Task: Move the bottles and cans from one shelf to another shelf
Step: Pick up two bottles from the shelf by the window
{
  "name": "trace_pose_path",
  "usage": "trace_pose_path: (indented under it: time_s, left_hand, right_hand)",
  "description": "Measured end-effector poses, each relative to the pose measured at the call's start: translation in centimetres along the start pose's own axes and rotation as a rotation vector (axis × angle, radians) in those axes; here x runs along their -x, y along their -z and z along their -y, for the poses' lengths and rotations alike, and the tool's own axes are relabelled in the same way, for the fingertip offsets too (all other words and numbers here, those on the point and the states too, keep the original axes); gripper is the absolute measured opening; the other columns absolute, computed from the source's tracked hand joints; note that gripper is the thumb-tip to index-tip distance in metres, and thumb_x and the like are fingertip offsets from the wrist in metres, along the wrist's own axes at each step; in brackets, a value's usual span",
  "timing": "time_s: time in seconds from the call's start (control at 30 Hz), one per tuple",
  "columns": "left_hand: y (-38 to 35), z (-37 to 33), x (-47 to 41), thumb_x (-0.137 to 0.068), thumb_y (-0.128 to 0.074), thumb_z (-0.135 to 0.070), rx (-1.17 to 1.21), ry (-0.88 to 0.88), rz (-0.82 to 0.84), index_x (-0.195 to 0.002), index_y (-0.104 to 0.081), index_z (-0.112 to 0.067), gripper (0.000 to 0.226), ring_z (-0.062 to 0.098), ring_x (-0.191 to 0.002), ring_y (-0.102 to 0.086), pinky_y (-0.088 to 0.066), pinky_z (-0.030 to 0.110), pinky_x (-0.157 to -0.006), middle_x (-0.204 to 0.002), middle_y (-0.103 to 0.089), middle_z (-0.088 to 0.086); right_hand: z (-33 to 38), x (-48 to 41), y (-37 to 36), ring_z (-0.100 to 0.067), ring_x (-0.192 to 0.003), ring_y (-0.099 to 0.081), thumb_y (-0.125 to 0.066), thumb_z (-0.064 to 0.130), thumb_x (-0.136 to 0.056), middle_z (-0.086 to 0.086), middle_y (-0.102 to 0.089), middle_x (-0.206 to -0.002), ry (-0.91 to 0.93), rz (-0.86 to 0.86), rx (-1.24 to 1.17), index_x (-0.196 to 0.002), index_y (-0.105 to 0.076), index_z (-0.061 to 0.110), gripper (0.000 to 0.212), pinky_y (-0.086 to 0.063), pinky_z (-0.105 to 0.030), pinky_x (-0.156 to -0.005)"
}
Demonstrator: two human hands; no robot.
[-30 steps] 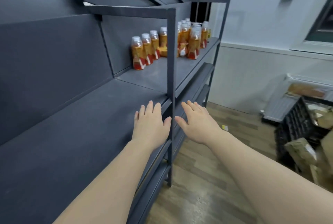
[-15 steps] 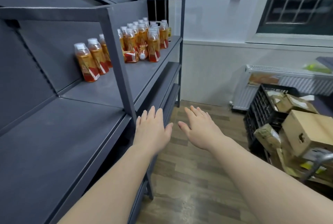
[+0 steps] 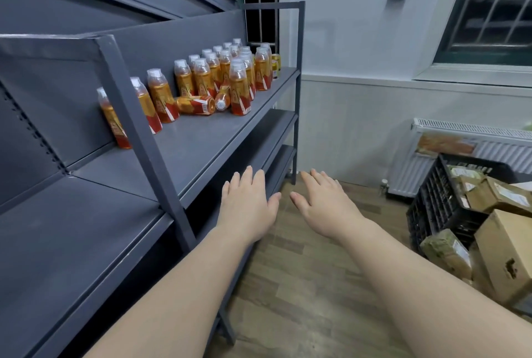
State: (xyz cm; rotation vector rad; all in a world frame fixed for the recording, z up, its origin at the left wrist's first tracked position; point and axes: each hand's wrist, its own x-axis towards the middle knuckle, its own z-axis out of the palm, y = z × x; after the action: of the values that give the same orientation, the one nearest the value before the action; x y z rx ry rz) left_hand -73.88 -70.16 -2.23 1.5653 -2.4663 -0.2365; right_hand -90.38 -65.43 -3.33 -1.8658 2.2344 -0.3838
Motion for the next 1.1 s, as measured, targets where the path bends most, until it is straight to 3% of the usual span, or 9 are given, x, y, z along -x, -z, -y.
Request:
trace_pose_path:
  time_s: [0.37,0.73,1.1]
  left_hand:
    - [-1.7,-1.2,-10.2,-0.104,-0.034,-0.049,0.009,0.002,0.025,-0.158,-0.017,-0.016,0.066,0.031,-0.153,-0.009,-0.009,0.048,-0.124,-0.166,-0.012,0.009]
    - [-1.9,1.8,-21.8,-0.103,-0.038,-0.049,0.036,0.039,-0.023,-0.156,-0.022,-0.015,0.065,0.031,-0.152,-0.013,-0.011,0.049,-0.124,-0.165,-0.017,0.01]
    - [-1.1,5.8,-27.8,-0.104,-0.035,-0.05,-0.014,0.284,-0.038,-0.157,-0.018,-0.015,0.067,0.033,-0.153,-0.008,-0.01,0.049,-0.124,-0.166,-0.011,0.01]
  right_hand:
    - [-4.6,-9.3,0.6,-0.025,-0.154,-0.005,-0.03,0.052,-0.105,-0.006,-0.012,-0.167,-0.007,0.019,0.023,-0.159,-0.015,0.019,0.066,-0.008,-0.044,-0.124]
    - [-3.6,-22.3,1.2,-0.026,-0.154,-0.007,-0.029,0.053,-0.104,-0.008,-0.014,-0.167,0.051,0.028,0.078,-0.159,-0.015,0.018,0.067,-0.009,-0.045,-0.124]
    - [-0.7,-33.2,0.4,-0.028,-0.154,-0.007,-0.032,0.054,-0.104,-0.008,-0.013,-0.167,0.308,0.088,0.021,-0.16,-0.015,0.017,0.069,-0.01,-0.045,-0.125]
